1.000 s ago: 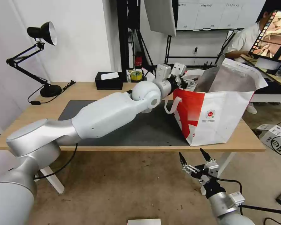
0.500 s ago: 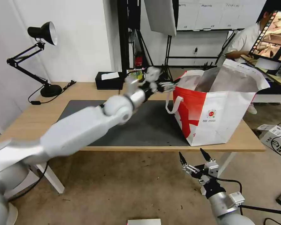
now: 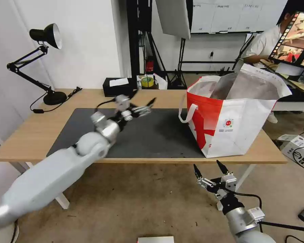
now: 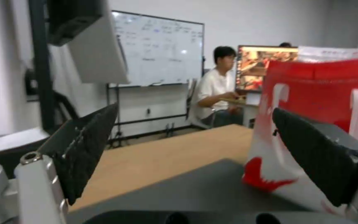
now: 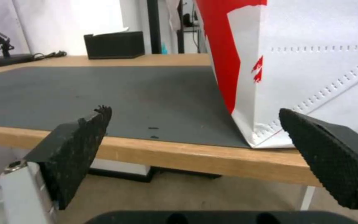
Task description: Pick up the trash from the table and place it into the takeout bag.
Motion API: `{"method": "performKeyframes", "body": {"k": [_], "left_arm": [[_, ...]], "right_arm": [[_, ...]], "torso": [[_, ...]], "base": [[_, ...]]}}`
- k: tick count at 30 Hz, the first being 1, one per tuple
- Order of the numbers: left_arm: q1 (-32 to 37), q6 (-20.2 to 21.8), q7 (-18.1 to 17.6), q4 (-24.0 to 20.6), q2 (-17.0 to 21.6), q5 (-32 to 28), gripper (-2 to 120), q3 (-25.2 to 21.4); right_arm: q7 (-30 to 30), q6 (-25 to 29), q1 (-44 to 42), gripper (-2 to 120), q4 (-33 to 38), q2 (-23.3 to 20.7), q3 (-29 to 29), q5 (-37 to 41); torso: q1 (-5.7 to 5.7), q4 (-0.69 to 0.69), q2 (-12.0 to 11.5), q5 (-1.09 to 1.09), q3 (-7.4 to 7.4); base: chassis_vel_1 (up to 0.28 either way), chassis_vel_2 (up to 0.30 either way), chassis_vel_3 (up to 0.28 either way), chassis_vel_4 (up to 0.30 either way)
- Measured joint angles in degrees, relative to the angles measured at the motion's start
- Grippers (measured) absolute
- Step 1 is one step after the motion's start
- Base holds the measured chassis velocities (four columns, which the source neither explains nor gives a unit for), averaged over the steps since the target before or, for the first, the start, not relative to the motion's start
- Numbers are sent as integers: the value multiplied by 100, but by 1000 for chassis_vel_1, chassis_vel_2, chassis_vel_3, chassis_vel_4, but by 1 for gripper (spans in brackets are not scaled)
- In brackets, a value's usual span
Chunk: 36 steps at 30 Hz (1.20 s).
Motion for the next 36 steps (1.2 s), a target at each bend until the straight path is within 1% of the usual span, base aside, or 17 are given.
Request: {"method": "performKeyframes", "body": {"k": [2,3,5,7,10,13,16,18,20,22,23,25,26,30,33,34,36], "left_arm": [[657,39,77,-217,145,88,100,-627],[966,35,105,-285,243,135,100,-827],[1078,15,117,-297,273,171,100,-913],[1394,-74,194,-327,324,237,100,-1209],[1515,-126,211,-331,329,251,100,-1305],[1682,-188,215,-350,298,287,100,-1441],[2040,-268,206,-433,263,371,100,-1709],[2485,-312,187,-516,194,520,100,-2113],[2628,-324,183,-541,166,557,100,-2259],[3026,-347,144,-631,75,659,100,-2670],[3026,-347,144,-631,75,659,100,-2670],[3529,-348,41,-744,-74,778,100,-3094],[3529,-348,41,-744,-74,778,100,-3094],[4016,-348,-86,-863,-268,869,100,-3465],[4652,-340,-179,-1001,-539,1088,100,-3929],[4652,-340,-179,-1001,-539,1088,100,-3929],[5037,-322,-357,-1108,-769,1243,100,-4164]], "right_arm": [[1,0,0,100,0,0,0,0],[1,0,0,100,0,0,0,0],[1,0,0,100,0,0,0,0],[1,0,0,100,0,0,0,0],[1,0,0,100,0,0,0,0],[1,0,0,100,0,0,0,0],[1,0,0,100,0,0,0,0],[1,0,0,100,0,0,0,0],[1,0,0,100,0,0,0,0],[1,0,0,100,0,0,0,0],[1,0,0,100,0,0,0,0],[1,0,0,100,0,0,0,0],[1,0,0,100,0,0,0,0],[2,0,0,100,0,0,0,0],[1,0,0,100,0,0,0,0],[1,0,0,100,0,0,0,0],[2,0,0,100,0,0,0,0]], "torso": [[-1,0,0,2,0],[-1,4,0,2,0],[-1,3,0,0,-1],[-1,-1,0,2,0],[0,0,0,1,0],[0,-4,0,2,0],[0,-2,0,1,0],[-1,0,0,2,0],[-1,0,0,1,0],[-1,-1,0,4,0],[-1,-1,0,4,0],[0,-1,0,2,0],[0,-1,0,2,0],[0,0,0,1,0],[-1,-1,0,2,0],[-1,-1,0,2,0],[-1,-1,0,3,0]], "base": [[0,0,0,0],[0,0,0,0],[0,0,0,0],[0,0,0,0],[0,0,0,0],[0,0,0,0],[0,0,0,0],[0,0,0,0],[0,0,0,0],[0,0,0,0],[0,0,0,0],[0,0,0,0],[0,0,0,0],[0,0,0,0],[0,0,0,0],[0,0,0,0],[0,0,0,0]]}}
